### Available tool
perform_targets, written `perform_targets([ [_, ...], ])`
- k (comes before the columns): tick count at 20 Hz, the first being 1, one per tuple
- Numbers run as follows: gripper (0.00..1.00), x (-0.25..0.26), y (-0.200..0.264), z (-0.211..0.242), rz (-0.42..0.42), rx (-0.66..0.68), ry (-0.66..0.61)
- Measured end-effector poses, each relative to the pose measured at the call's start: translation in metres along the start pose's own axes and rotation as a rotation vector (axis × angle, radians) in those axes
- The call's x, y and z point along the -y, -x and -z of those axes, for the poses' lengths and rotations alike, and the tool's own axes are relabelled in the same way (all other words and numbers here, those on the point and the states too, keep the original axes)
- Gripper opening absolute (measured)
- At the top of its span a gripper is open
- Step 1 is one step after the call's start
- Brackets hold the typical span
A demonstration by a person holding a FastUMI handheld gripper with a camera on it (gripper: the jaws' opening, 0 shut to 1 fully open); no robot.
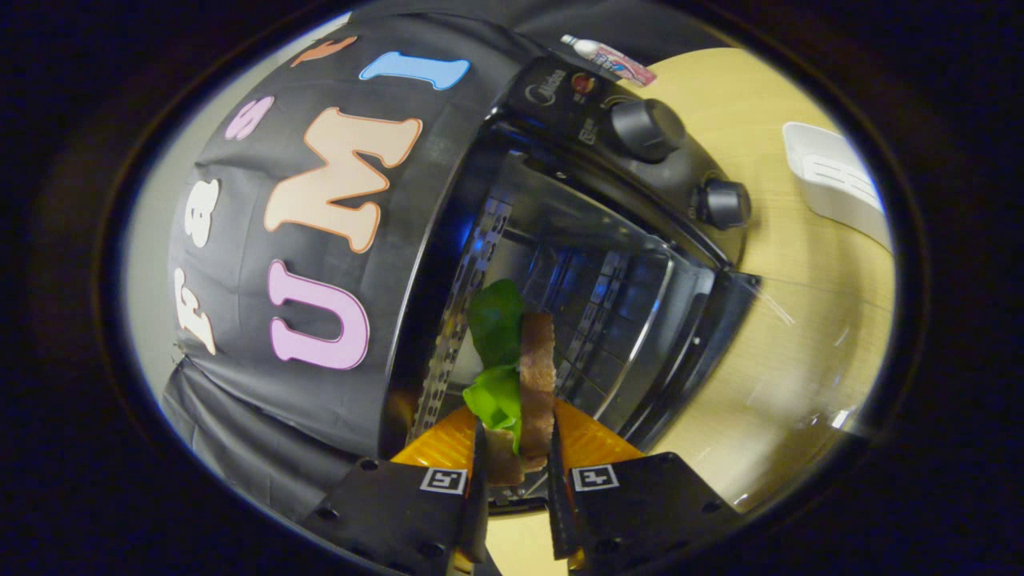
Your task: Open the toaster oven, put the food inside, and close the toaster oven door.
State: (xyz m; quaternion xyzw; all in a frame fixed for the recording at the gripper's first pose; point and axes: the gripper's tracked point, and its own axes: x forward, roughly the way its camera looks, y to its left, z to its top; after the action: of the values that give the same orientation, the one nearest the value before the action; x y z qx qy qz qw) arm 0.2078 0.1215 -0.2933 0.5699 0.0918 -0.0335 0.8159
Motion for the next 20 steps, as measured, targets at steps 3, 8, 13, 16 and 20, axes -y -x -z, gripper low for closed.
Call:
perform_targets([
  [3,0.38,0.003,-0.011,-0.003,0.017,0.032,0.066],
  [8,0.59,0.018,-0.009,-0.022,0.113,0.105,0.244],
  [13,0.85,0.025,0.004,-0.037,0.216,0.163,0.509],
  [16,1.0,0.024,0.019,-0.05,0.273,0.231,0.623],
  [20,1.0,0.013,0.051,-0.055,0.302,0.257,0.715],
])
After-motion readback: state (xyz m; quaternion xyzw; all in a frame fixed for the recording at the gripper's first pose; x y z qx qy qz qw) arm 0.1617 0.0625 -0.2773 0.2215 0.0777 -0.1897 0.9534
